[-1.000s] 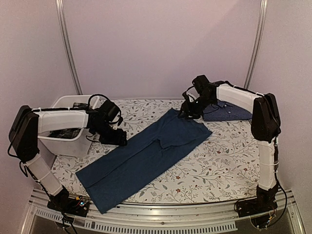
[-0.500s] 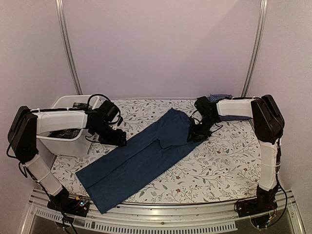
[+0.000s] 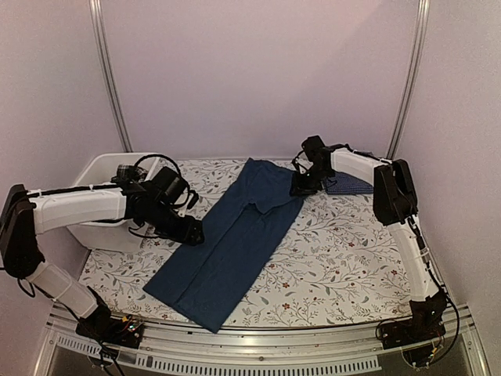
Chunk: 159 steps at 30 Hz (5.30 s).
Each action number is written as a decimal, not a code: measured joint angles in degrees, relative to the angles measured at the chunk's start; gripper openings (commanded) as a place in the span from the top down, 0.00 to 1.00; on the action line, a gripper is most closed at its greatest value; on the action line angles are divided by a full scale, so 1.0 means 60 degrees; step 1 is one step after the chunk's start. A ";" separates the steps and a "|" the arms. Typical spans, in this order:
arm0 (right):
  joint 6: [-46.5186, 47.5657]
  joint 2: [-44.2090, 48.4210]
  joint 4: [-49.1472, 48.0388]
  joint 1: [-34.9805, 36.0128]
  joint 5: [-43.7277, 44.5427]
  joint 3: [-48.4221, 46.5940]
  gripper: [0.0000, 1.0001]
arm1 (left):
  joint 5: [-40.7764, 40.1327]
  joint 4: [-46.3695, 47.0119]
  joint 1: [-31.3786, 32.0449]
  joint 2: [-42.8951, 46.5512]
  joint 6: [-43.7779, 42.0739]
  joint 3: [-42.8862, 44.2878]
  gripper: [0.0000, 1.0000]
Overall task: Fold and stack the mixed laundry pile
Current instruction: Rotate the rectangle-folded T-shirt at the center of the board, then pick up the rectangle-folded T-shirt from the center of the board.
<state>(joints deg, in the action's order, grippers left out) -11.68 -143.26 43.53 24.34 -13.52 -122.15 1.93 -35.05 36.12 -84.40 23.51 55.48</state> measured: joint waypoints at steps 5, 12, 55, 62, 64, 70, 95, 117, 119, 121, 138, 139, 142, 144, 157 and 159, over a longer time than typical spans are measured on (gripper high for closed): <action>0.0863 -0.1290 -0.0186 -0.0331 0.0703 -0.2182 0.57 | -0.0011 -0.0080 0.1570 0.0015 -0.0372 -0.0127 0.28; 0.0710 -0.0565 -0.0634 -0.0707 0.0641 -0.0973 0.51 | -0.0219 -0.0208 0.3115 -0.1384 -0.1264 0.0266 0.36; 0.0066 0.3759 -0.0834 -0.0029 -0.1628 0.3869 0.56 | 0.1435 0.1042 0.2324 -0.2932 -0.1625 0.4036 0.43; -0.0200 0.3585 -0.0918 0.0834 -0.1599 0.4448 0.58 | 0.1096 0.1228 0.0714 -0.4113 -0.1060 0.4011 0.47; -0.0197 0.3399 -0.0973 0.0805 -0.1537 0.4437 0.58 | 0.1078 0.1220 0.0608 -0.4630 -0.0929 0.4040 0.48; -0.0033 0.2339 -0.1035 0.0663 -0.1235 0.4076 0.62 | 0.1071 0.1217 0.0517 -0.5829 -0.0616 0.4390 0.50; 0.0321 0.2801 -0.0408 -0.0492 -0.1308 0.2794 0.30 | 0.0725 0.1585 0.0229 -0.4007 -0.0703 0.4466 0.00; -0.2470 1.1500 -0.0925 0.0270 -0.4393 1.2772 0.16 | 0.1621 0.1464 0.1978 0.4200 0.2146 -0.2087 0.16; -0.3096 1.2254 -0.1049 0.1031 -0.4532 1.3591 0.20 | 0.1858 0.1428 0.2623 0.4408 0.2732 -0.2776 0.23; -0.3734 1.2790 -0.1428 0.1701 -0.4626 1.4222 0.25 | 0.2098 0.1468 0.3224 0.4433 0.3330 -0.3410 0.28; -0.5461 1.0969 -0.3534 0.3442 -0.3909 1.5569 0.53 | 0.2295 0.3548 0.4940 0.1275 0.5337 -0.4142 0.53; -0.5464 1.0907 -0.3657 0.3446 -0.3920 1.5569 0.54 | 0.2284 0.3603 0.4940 0.1177 0.5337 -0.4116 0.53; -0.5566 1.0542 -0.4207 0.3446 -0.4069 1.5566 0.55 | 0.2240 0.3847 0.4940 0.0769 0.5206 -0.3938 0.53; -0.5592 1.0338 -0.4532 0.3461 -0.4215 1.5548 0.58 | 0.2226 0.4000 0.4940 0.0539 0.5115 -0.3840 0.52; -0.5548 0.9952 -0.4983 0.3508 -0.4302 1.5573 0.80 | 0.2371 0.4739 0.4925 -0.0608 0.4499 -0.3147 0.67; -0.5497 0.9923 -0.4991 0.3508 -0.4302 1.5577 0.85 | 0.2382 0.4736 0.4911 -0.0641 0.4419 -0.3144 0.76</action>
<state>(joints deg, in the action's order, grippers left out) -44.66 -83.72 13.58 45.39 -39.33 -28.69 16.23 -6.63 65.58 -88.25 50.02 36.62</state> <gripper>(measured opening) 0.211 0.339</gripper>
